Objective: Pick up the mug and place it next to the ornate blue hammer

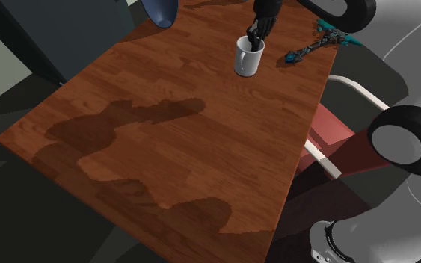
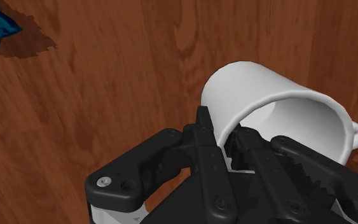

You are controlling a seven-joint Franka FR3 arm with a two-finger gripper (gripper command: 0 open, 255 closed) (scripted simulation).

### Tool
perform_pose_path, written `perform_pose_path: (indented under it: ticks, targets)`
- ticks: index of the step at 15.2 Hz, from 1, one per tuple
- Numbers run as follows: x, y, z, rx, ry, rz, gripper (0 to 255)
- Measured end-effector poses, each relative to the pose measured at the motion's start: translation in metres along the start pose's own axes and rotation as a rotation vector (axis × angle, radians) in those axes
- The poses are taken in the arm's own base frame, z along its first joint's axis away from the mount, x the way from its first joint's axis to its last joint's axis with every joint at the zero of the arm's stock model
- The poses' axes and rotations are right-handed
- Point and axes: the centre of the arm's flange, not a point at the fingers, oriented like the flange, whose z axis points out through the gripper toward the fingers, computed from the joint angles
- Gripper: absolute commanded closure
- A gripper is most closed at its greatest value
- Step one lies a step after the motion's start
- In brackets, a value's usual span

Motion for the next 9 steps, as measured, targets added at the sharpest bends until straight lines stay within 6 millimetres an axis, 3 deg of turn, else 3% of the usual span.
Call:
perform_pose_path:
  ticks: [9]
  targets:
    - [-0.011,0.119,0.012,0.0,0.0,0.0,255]
